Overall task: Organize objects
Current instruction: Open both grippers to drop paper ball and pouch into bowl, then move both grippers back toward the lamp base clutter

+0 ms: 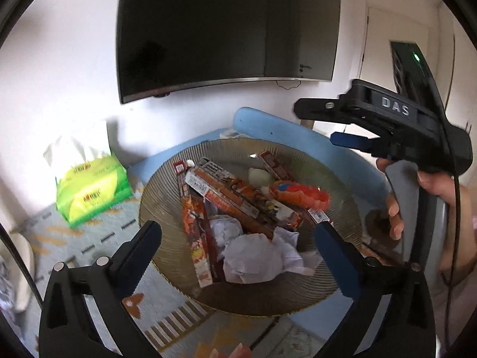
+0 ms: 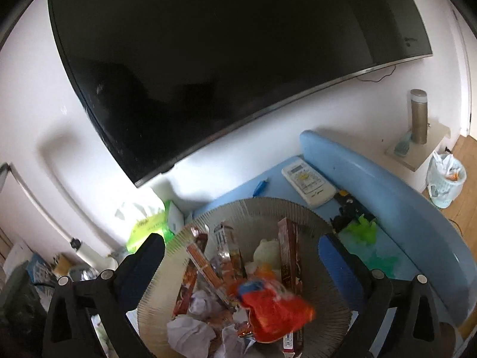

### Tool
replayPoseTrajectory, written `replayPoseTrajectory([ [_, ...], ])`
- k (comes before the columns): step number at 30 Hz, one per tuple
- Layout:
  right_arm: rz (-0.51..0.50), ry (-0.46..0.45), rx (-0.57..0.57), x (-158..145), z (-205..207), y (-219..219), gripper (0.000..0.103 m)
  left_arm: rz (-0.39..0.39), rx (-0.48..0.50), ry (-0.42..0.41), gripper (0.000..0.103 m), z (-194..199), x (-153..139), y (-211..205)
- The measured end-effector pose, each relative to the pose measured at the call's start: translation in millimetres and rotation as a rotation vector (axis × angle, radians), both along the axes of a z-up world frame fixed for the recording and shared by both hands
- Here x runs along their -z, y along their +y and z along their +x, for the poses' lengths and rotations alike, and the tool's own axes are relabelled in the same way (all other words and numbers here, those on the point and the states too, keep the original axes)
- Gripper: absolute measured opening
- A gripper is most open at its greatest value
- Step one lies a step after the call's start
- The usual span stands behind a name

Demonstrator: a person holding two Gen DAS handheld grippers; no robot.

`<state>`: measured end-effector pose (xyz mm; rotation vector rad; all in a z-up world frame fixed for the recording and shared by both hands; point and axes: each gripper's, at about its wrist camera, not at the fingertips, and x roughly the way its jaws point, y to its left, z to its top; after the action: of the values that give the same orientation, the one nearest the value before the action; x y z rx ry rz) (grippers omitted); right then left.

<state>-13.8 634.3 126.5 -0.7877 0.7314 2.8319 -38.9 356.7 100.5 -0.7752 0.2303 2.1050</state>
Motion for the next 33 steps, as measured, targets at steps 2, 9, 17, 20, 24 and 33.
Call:
replayPoseTrajectory([
  [2, -0.016, 0.009, 0.012, -3, 6, 3, 0.103, 0.001, -0.011, -0.004, 0.103, 1, -2, -4],
  [9, -0.031, 0.044, 0.04, -16, 22, -4, 0.103, 0.007, -0.043, 0.002, 0.103, 0, -11, -21],
  [17, -0.04, 0.091, 0.042, -34, 37, -28, 0.103, -0.001, -0.112, 0.021, 0.103, 6, -43, -71],
  [20, -0.035, 0.117, 0.028, -45, 38, -46, 0.103, 0.021, -0.175, 0.063, 0.103, 5, -61, -109],
  [24, -0.017, 0.151, -0.036, -62, 34, -85, 0.103, 0.036, -0.273, 0.086, 0.103, -2, -81, -167],
  [33, 0.108, 0.117, -0.306, -68, 11, -217, 0.103, -0.023, -0.53, 0.137, 0.103, -18, -91, -292],
])
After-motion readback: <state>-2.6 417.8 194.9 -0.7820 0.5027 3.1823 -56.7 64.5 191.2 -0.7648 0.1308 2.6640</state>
